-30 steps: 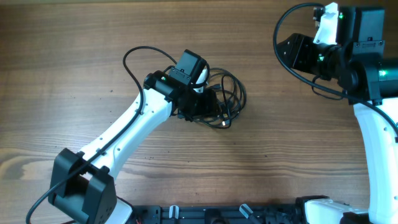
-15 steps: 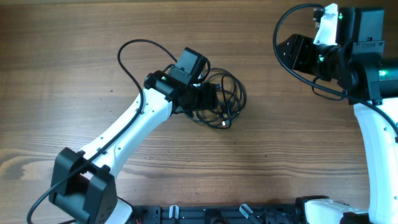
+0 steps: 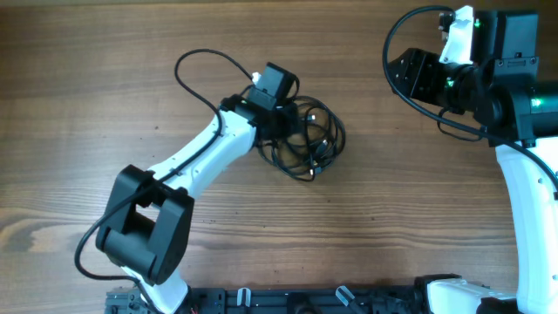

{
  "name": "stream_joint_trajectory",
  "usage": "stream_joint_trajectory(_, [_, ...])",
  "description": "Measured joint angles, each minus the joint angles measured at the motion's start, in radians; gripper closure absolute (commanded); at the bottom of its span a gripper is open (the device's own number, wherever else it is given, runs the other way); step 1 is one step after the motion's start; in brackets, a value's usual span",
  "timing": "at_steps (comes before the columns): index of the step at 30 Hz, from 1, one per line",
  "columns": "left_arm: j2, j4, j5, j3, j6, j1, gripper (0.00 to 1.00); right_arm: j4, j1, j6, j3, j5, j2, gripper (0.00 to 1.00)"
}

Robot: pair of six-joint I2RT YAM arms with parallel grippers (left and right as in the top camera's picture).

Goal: Untangle cables

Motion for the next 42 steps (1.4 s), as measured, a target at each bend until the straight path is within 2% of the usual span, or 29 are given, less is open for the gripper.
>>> stream_joint_trajectory(3, [-0.063,0.005,0.063,0.051,-0.007,0.047,0.96,0.002,0.000,-0.007,0.000,-0.003,0.004,0.25])
stream_joint_trajectory(6, [-0.199,0.058,0.210,0.129,-0.031,0.097,0.96,0.029,0.000,-0.042,0.000,-0.056,0.024,0.24])
stream_joint_trajectory(11, [-0.385,0.128,0.449,0.158,-0.170,0.110,0.96,0.117,0.000,-0.092,0.000,-0.214,0.057,0.24])
stream_joint_trajectory(15, [-0.396,0.157,0.513,0.157,-0.320,0.109,0.96,0.175,0.000,-0.107,0.000,-0.310,0.065,0.24])
stream_joint_trajectory(19, [-0.395,0.299,0.555,0.156,-0.479,0.109,0.96,0.172,0.000,-0.109,0.000,-0.351,0.065,0.24])
stream_joint_trajectory(24, [-0.395,0.392,0.576,0.156,-0.558,0.109,0.96,0.143,0.000,-0.120,0.000,-0.363,0.066,0.29])
stream_joint_trajectory(31, [-0.395,0.397,0.605,0.156,-0.552,0.109,0.96,0.143,0.001,-0.133,0.000,-0.411,0.115,0.33])
stream_joint_trajectory(40, [-0.395,0.352,0.648,0.156,-0.350,0.109,0.96,0.208,0.049,-0.046,-0.006,-0.550,0.211,0.31])
stream_joint_trajectory(42, [-0.395,0.314,0.649,0.156,-0.265,0.109,0.96,0.214,0.089,-0.027,-0.007,-0.577,0.226,0.31])
